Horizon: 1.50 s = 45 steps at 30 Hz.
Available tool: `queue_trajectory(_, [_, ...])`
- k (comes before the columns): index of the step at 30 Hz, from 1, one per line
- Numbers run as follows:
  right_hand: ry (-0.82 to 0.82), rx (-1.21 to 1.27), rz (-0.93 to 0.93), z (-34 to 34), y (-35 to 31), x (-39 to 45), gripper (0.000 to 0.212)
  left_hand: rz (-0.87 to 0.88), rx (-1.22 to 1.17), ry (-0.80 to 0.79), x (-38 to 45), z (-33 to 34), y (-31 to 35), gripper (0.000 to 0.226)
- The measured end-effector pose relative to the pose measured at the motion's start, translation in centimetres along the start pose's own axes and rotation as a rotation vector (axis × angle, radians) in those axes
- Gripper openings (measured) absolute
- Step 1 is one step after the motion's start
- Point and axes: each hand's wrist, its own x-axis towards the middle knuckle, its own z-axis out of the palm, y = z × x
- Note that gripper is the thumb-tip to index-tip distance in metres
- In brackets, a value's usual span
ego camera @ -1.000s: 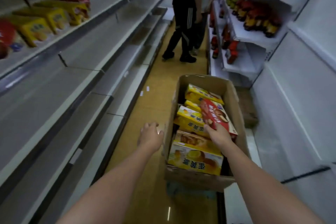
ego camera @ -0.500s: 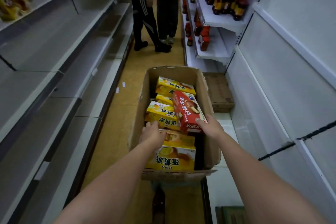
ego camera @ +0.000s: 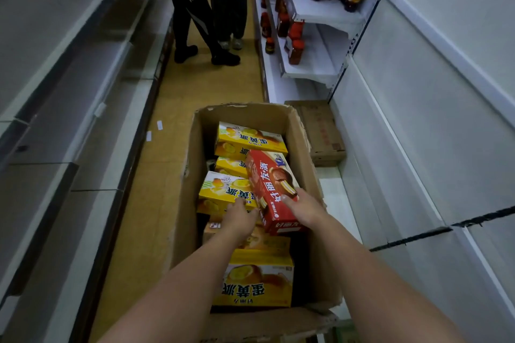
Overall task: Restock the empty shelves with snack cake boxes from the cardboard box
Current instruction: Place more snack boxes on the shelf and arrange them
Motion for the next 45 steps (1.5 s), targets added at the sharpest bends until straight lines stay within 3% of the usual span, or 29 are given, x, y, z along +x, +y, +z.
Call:
queue_trajectory(9, [-0.032,-0.247,0.003,1.3,1.8,5.1,0.066,-0.113,-0.473,-0.073,2.9,4.2,1.2,0.065])
queue_trajectory(13, [-0.008,-0.307,0.029,1.1,2.1,6.5,0.066,-0.194,-0.713,-0.057,3.3,5.3,2.4,0.084])
queue_trajectory(16, [0.013,-0.187,0.098,0.6,1.9,7.4,0.063,-0.199,-0.778,-0.017,3.6,5.9,2.4,0.077])
queue_trajectory(20, [-0.011,-0.021,0.157,0.5,1.3,7.8,0.062,-0.167,-0.698,0.032,3.5,4.5,2.0,0.067])
queue_trajectory(24, [-0.044,0.138,0.174,0.7,0.8,7.7,0.053,-0.215,-0.658,-0.054,2.7,0.8,1.5,0.062])
queue_trajectory(29, [-0.101,0.359,0.236,1.2,-0.2,7.4,0.083,-0.219,-0.657,-0.193,0.9,-3.5,0.5,0.059])
queue_trajectory(33, [-0.119,0.396,0.213,1.5,-2.3,6.6,0.063,-0.193,-0.765,-0.103,-0.1,-4.5,-0.4,0.058])
queue_trajectory(37, [-0.074,0.424,0.154,1.9,-4.6,6.1,0.067,-0.202,-1.036,0.158,-1.4,-4.8,-0.8,0.063])
queue_trajectory(40, [-0.022,0.469,0.145,2.4,-5.9,5.1,0.066,-0.232,-1.275,0.287,-3.0,-4.7,-0.3,0.093])
queue_trajectory(42, [-0.015,0.488,0.155,3.2,-6.6,4.1,0.068,-0.264,-1.371,0.284,-3.9,-4.3,0.5,0.117])
queue_trajectory(43, [-0.034,0.495,0.157,3.7,-6.8,3.6,0.070,-0.280,-1.393,0.278,-4.3,-4.1,1.0,0.122])
queue_trajectory(45, [-0.123,0.501,0.160,4.5,-6.9,3.0,0.072,-0.305,-1.388,0.323,-4.9,-4.2,1.2,0.109])
